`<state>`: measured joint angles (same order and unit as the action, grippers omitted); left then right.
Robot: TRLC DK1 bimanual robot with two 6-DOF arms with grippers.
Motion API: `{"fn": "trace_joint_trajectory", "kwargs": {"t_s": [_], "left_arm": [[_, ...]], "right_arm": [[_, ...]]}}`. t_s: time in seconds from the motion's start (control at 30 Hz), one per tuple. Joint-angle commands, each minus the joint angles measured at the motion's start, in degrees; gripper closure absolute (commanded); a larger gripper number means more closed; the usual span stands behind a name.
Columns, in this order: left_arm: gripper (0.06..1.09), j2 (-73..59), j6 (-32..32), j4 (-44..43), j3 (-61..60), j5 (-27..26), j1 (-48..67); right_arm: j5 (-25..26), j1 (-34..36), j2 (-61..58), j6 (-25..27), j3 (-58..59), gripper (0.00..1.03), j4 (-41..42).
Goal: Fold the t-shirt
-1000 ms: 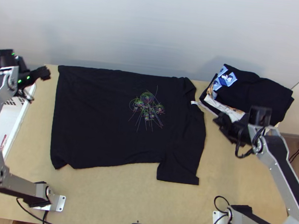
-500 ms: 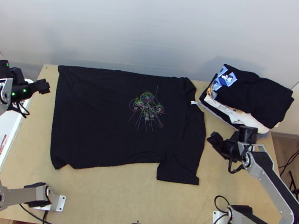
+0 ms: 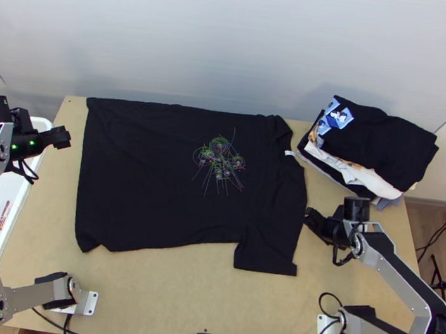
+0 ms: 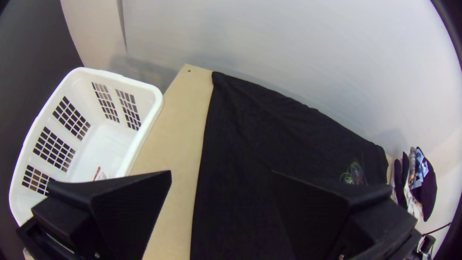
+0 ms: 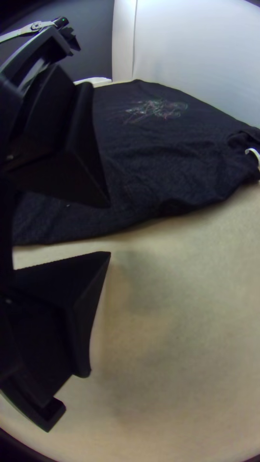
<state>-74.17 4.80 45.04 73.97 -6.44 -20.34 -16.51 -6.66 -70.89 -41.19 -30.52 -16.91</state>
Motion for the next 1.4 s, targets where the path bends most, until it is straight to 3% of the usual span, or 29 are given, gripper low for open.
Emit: {"fn": "trace_joint_trajectory", "kwargs": {"t_s": [0.0,0.2,0.57,0.87,1.37], "left_arm": [[0.10,0.52,-0.58,1.02,-0.06,0.37,-0.32],[0.10,0.52,-1.63,2.69,0.29,1.16,-0.32],[0.10,0.17,-3.13,5.41,0.64,2.57,-0.32],[0.10,0.17,-3.66,5.85,0.64,2.66,-0.58],[0.10,0.08,-4.09,6.56,0.82,2.57,-1.02]], "right_arm": [[0.34,-2.22,0.23,-0.65,1.52,0.60,0.82],[0.43,-2.92,0.84,-1.53,2.31,0.60,0.65],[3.68,-12.24,0.23,-6.45,2.84,0.61,3.11],[3.68,-11.45,-0.03,-6.54,2.66,0.60,2.93],[3.68,-9.25,5.77,-4.60,2.84,0.60,-8.14]]}}
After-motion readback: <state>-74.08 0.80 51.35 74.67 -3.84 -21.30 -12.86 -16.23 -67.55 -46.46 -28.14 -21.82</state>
